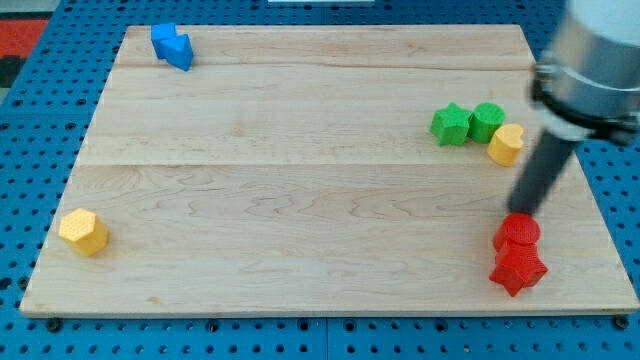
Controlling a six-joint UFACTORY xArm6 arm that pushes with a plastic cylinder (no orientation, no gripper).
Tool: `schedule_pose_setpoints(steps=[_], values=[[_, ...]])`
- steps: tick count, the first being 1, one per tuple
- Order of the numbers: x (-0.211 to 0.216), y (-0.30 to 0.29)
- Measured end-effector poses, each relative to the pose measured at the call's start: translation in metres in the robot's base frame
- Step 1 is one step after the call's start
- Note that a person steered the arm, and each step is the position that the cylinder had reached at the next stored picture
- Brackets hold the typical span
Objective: Slide the yellow heart to the right of hexagon
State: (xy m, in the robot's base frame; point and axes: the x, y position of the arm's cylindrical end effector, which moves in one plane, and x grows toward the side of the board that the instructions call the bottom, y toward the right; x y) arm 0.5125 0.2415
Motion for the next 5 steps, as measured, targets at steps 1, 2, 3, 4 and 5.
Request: schedule_pose_setpoints(steps=[1,2,3,4,5], values=[[-0.035,0.086],[-0.090,0.070],[-0.109,-0.008],[-0.088,-0.092],[-0.056,-0.155]])
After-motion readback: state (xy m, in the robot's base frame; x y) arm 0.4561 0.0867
